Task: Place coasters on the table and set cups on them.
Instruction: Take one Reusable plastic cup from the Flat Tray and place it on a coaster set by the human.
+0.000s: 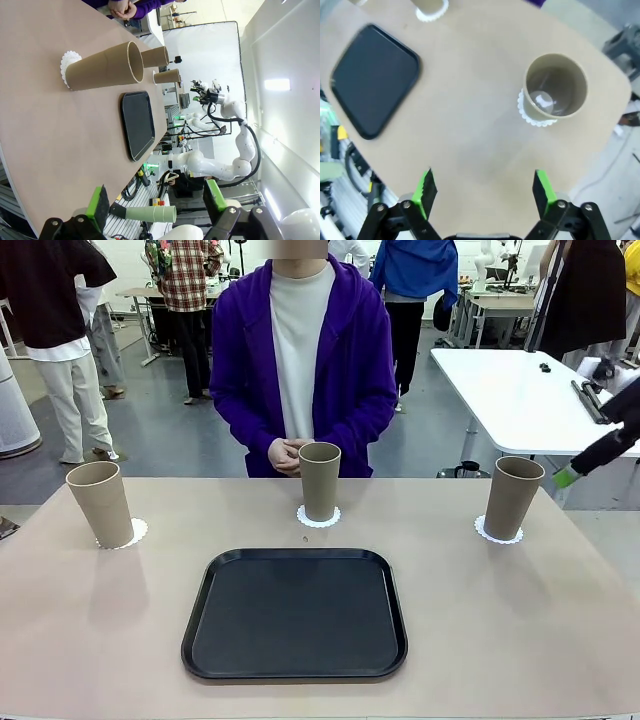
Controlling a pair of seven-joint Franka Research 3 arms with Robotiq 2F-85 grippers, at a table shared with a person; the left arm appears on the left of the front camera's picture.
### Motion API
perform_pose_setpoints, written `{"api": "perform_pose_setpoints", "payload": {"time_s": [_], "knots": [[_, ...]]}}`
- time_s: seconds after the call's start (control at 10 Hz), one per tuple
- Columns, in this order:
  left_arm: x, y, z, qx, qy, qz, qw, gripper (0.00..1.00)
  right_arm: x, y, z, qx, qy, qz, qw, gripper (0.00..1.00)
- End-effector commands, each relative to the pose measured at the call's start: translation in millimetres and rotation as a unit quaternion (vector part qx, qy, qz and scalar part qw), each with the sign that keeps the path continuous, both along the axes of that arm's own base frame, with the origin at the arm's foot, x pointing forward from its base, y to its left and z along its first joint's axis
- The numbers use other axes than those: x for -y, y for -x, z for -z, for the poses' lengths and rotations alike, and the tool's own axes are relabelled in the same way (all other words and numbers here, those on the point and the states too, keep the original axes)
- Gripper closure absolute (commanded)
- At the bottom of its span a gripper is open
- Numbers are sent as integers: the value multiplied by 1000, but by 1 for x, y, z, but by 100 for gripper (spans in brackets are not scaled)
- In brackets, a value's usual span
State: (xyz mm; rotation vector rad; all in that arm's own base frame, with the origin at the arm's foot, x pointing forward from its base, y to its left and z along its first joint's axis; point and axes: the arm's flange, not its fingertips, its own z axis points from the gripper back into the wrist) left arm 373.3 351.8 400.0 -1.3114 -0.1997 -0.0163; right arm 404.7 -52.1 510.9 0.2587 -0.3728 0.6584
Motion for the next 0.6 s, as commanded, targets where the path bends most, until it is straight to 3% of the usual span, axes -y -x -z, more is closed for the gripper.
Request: {"api": "perform_pose_setpoints", "payload": {"time_s": [0.0,0.4,0.5], "knots": [[-1,2,-2,-4,-3,-3,1000,0,-32,9,-20,-31,68,23,997,0],[-1,2,-2,-4,-3,-3,1000,0,-60,2,-30,-64,115,43,990,0],[-1,2,-2,-4,-3,-3,1000,0,-56,13,-28,-35,108,35,993,0]]}}
